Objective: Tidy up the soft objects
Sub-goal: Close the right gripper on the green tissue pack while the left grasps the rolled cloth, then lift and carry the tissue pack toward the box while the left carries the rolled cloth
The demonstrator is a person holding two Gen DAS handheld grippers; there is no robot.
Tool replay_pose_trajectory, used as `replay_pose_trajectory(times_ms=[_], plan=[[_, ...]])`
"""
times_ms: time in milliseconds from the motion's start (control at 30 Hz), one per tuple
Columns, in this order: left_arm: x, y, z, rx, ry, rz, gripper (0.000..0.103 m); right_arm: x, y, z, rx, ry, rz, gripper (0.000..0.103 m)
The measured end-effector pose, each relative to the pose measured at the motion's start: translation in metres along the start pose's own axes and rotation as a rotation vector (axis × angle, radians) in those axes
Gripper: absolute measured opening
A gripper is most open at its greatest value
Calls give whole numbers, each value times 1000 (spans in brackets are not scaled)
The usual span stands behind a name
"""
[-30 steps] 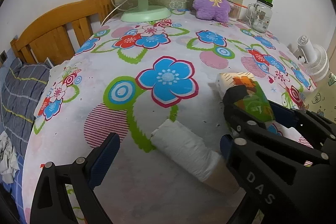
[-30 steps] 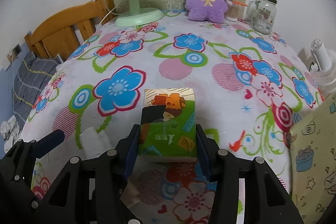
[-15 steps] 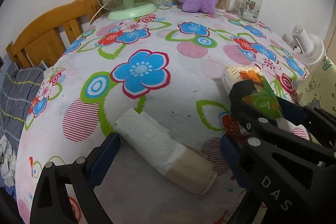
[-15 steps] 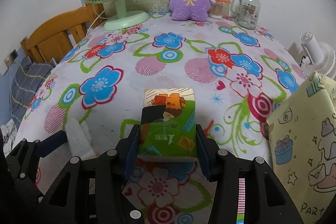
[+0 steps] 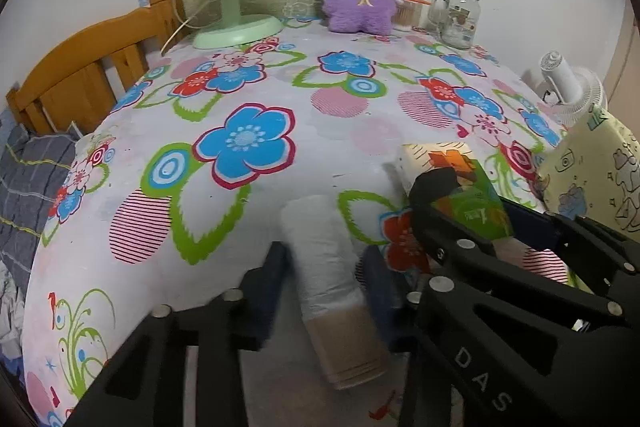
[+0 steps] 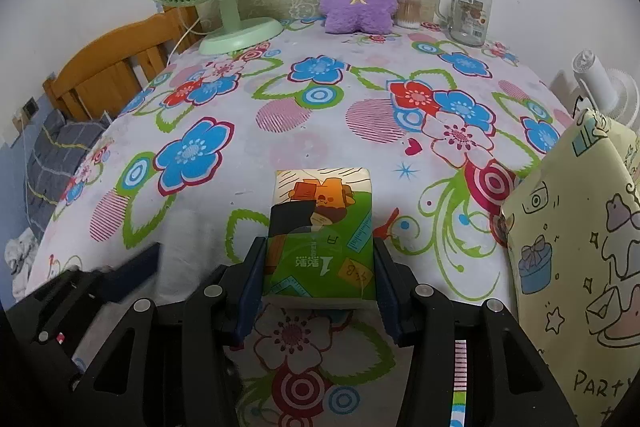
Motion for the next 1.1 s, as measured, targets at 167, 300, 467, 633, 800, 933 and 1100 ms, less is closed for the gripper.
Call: replay_pose_trajectory(times_ms=[167,300,467,633,800,933,1100], plan=[[4,-2,3,3,-2,3,24,2,-1,4,5,-7,-2,53],[6,-3,7,8,-8,6,22,3,-1,9,15,-7,2,53],[10,-1,14,22,-7,0,22,5,-1,17,30,-5,-3,53],[14,1,24,42,-8,-4,22,7,0,28,51,-3,-3,53],[19,3,36,64,-9,-13,22,10,2,40,74,0,-4,53],[23,7,46,87,-11,-18,22,11,5,53,99,1,-6,53],[28,11,62,121,-8,-22,22,12,11,70,137,4,-2,53]])
Point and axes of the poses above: each gripper's, at about its wrist camera, not at the fingertips, and z roughly against the way its jaws point, x to its right, y to its top, the point moved 6 cm from there along -z, roughly the way its jaws point, and after that the axes turned 6 degrees about x, right-handed, at the moved point
